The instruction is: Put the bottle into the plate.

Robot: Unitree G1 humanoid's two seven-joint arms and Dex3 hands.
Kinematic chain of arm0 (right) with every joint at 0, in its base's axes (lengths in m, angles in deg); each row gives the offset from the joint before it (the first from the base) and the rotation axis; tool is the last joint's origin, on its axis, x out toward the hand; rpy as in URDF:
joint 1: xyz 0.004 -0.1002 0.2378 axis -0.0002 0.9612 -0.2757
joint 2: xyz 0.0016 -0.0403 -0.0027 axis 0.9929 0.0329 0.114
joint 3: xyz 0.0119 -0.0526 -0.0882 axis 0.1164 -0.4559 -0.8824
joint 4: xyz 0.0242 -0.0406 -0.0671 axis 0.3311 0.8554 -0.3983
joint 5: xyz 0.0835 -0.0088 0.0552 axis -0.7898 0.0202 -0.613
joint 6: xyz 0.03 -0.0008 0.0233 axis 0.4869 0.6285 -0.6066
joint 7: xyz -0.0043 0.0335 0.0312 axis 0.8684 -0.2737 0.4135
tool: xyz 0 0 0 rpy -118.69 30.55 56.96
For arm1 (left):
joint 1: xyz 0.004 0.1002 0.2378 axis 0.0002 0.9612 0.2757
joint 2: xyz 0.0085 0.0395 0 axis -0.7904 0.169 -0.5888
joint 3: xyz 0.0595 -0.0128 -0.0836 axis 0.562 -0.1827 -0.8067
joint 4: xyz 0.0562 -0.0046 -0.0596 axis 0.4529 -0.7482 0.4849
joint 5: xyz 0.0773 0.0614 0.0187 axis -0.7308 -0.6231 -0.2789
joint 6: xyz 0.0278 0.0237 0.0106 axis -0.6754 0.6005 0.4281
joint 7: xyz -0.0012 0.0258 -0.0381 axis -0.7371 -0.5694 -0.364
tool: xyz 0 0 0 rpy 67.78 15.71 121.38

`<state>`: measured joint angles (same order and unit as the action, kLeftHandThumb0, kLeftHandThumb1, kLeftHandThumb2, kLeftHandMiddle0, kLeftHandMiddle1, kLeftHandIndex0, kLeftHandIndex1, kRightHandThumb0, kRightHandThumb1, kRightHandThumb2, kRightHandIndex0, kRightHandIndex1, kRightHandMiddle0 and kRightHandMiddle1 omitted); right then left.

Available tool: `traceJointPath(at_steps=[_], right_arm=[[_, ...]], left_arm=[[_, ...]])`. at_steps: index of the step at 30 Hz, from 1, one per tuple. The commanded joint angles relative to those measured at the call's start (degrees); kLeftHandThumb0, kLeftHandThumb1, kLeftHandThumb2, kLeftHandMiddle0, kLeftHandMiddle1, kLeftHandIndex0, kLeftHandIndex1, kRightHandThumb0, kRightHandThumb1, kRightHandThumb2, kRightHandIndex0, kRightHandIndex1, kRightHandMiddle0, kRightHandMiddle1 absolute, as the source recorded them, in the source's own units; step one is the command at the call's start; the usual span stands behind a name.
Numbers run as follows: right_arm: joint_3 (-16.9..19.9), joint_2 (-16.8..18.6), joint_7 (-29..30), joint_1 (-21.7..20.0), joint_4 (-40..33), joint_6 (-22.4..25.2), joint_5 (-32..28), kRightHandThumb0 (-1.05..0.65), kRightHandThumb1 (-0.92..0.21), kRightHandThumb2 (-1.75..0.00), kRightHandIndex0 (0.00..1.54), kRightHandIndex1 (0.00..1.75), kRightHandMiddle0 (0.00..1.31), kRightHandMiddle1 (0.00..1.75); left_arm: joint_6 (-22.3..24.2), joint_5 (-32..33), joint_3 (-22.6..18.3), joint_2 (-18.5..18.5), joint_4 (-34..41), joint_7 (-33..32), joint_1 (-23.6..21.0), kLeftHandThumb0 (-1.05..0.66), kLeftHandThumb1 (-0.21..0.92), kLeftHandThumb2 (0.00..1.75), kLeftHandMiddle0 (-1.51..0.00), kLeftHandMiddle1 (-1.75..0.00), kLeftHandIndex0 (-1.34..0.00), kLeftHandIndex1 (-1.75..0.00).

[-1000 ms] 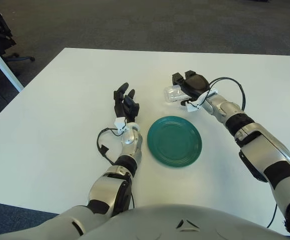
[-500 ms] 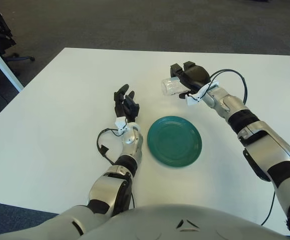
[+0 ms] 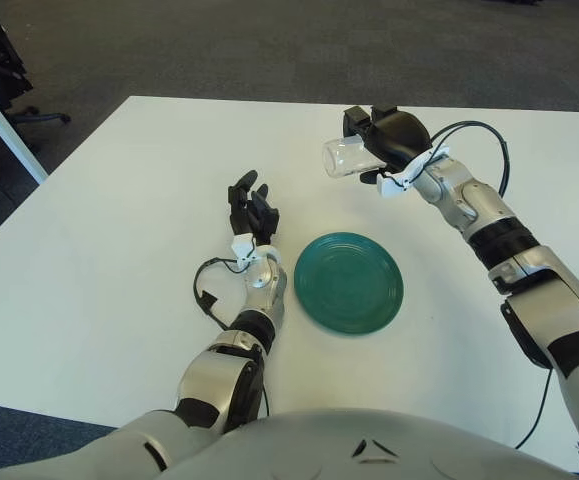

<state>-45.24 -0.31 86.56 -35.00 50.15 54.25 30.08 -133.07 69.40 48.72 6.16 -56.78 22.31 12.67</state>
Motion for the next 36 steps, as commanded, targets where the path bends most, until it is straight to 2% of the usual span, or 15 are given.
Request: traceJointPath(at_steps=[1, 5, 13, 19, 27, 36], right_arm=[[2.6, -5.1, -5.0, 8.3, -14.3, 1.5, -0.1, -0.51, -0.26, -1.39, 1.11, 1.75, 0.66, 1.75], [4.0, -7.4, -6.9, 12.8, -21.7, 1.8, 1.0, -0.49, -0.31, -1.32, 1.06, 1.75, 0.62, 1.75], [6.3, -10.3, -11.1, 18.1, -29.6, 1.1, 0.1, -0.48, -0.33, -1.29, 1.03, 1.75, 0.60, 1.75], [7.5, -11.8, -12.8, 21.2, -31.9, 0.1, -1.0, -0.48, -0.33, -1.30, 1.03, 1.75, 0.60, 1.75], [8.6, -12.5, -12.0, 24.8, -33.1, -1.5, -0.4, -0.49, -0.31, -1.33, 1.04, 1.75, 0.62, 1.75], [10.1, -13.6, -11.4, 29.3, -36.5, -4.4, -0.3, -0.51, -0.26, -1.39, 1.07, 1.75, 0.66, 1.75]], left_arm=[[0.6, 1.0, -2.3, 13.3, -5.8, -0.9, 11.2, -0.74, 0.92, 0.83, -0.54, -0.61, -0.33, -1.05], [0.7, 1.3, -2.5, 13.1, -5.9, -0.6, 11.0, -0.73, 0.92, 0.81, -0.56, -0.66, -0.35, -1.07], [1.4, 2.6, -3.1, 12.9, -5.9, 1.3, 10.8, -0.71, 0.92, 0.81, -0.56, -0.75, -0.36, -1.11], [1.2, 3.2, -3.4, 12.8, -5.8, 2.6, 10.8, -0.71, 0.92, 0.79, -0.55, -0.80, -0.34, -1.12], [0.4, 2.5, -3.1, 12.4, -5.8, 2.2, 10.7, -0.70, 0.92, 0.77, -0.51, -0.86, -0.33, -1.18], [0.3, 0.8, -2.0, 11.8, -5.4, 1.8, 11.3, -0.70, 0.92, 0.78, -0.49, -0.84, -0.35, -1.19]])
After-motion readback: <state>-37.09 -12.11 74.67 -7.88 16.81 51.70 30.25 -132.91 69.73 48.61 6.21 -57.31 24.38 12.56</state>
